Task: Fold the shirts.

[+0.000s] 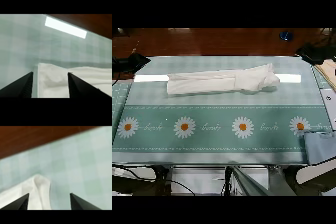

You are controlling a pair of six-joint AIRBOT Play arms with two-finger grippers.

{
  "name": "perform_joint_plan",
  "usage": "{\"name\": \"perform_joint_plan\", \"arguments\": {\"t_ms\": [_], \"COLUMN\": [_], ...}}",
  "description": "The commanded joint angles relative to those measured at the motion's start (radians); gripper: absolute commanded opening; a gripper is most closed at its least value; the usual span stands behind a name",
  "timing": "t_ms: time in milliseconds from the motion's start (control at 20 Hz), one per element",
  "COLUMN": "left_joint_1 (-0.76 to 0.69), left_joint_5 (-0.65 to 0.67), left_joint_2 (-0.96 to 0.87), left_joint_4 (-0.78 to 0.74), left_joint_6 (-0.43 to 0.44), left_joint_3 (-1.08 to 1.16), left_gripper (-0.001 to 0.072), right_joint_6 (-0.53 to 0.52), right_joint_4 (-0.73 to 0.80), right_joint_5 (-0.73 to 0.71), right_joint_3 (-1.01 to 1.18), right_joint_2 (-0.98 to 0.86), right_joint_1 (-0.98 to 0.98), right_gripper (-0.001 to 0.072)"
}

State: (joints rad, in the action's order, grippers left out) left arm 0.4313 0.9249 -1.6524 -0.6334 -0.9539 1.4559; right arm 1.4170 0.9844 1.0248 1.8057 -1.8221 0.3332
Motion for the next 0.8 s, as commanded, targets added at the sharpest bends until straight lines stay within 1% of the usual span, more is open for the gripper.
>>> {"name": "perform_joint_plan", "arguments": {"t_ms": [0, 50, 100, 200, 450, 750], "left_joint_1": [0.0, -0.01, -0.019, -0.04, -0.079, -0.094], "left_joint_5": [0.129, 0.145, 0.157, 0.163, 0.185, 0.188], "left_joint_2": [0.017, 0.016, 0.016, 0.015, 0.013, 0.013], "left_joint_4": [-0.005, -0.007, -0.01, -0.025, -0.034, -0.044], "left_joint_6": [-0.002, -0.002, -0.002, -0.002, -0.001, -0.001], "left_joint_3": [0.004, 0.004, 0.004, 0.004, 0.004, 0.003], "left_gripper": [0.0492, 0.0492, 0.0492, 0.0492, 0.0492, 0.0492], "right_joint_6": [-0.041, -0.046, -0.046, -0.046, -0.045, -0.036], "right_joint_4": [-0.268, -0.322, -0.34, -0.315, -0.263, -0.257], "right_joint_5": [0.288, 0.319, 0.329, 0.323, 0.246, 0.152], "right_joint_3": [0.057, 0.057, 0.057, 0.057, 0.057, 0.057], "right_joint_2": [-0.115, -0.149, -0.175, -0.215, -0.283, -0.322], "right_joint_1": [0.092, 0.094, 0.09, 0.067, 0.004, -0.098], "right_gripper": [0.0583, 0.0583, 0.0583, 0.0583, 0.0583, 0.0583]}}
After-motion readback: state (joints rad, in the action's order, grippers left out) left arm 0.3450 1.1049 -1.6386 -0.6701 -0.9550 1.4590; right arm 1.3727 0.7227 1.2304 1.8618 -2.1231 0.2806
